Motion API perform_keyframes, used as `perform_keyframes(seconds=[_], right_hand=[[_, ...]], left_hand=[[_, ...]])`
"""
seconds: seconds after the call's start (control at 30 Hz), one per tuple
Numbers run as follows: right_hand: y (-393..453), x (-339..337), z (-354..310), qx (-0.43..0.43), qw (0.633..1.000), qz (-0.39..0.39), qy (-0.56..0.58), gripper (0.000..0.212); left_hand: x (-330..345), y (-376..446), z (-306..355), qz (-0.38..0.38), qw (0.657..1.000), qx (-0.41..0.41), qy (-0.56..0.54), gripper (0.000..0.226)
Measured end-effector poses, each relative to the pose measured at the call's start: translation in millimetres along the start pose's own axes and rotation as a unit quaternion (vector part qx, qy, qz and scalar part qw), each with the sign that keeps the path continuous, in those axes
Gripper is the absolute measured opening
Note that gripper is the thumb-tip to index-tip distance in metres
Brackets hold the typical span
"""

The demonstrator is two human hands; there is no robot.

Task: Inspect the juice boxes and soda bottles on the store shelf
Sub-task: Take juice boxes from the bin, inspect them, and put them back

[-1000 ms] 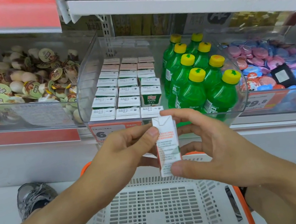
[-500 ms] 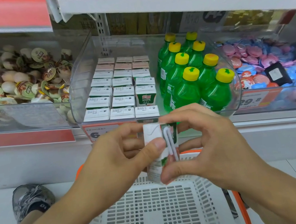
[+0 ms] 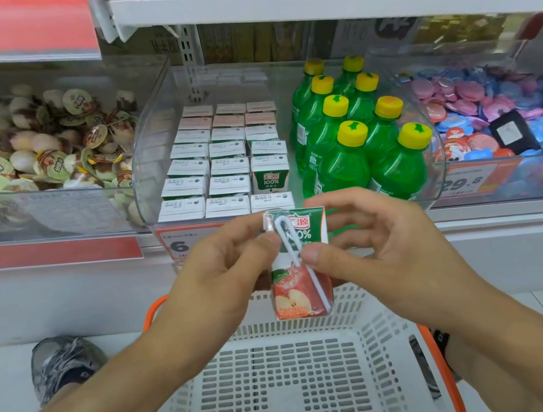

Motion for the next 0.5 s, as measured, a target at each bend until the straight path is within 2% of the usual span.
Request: perform_keyframes(seconds=[0.13, 0.3, 0.5], right_hand=[[0.8, -3.1, 5.4, 0.014, 0.999, 0.005, 0.034, 0.048], [0.6, 0.9, 7.5, 0.029, 0.999, -0.032, -0.021, 0.062], [0.7, 3.1, 5.7, 0.043, 0.997, -0.059, -0.008, 0.073]], left_hand=[[3.4, 2.2, 1.6, -0.031, 0.999, -0.010, 0.016, 0.037], [1.4, 0.9, -3.8, 0.008, 1.000, -0.015, 0.024, 0.034], [-1.1, 1.4, -10.9, 0.047, 0.998, -0.032, -0.006, 0.029]])
Point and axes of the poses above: each hand's wrist, its own y-axis towards the middle knuckle, its own x-axis out of the palm, z = x × y, the point moved 8 cm from there along y, towards the middle knuckle, and after that the axes turned 2 degrees about x, right-handed, at the moved point
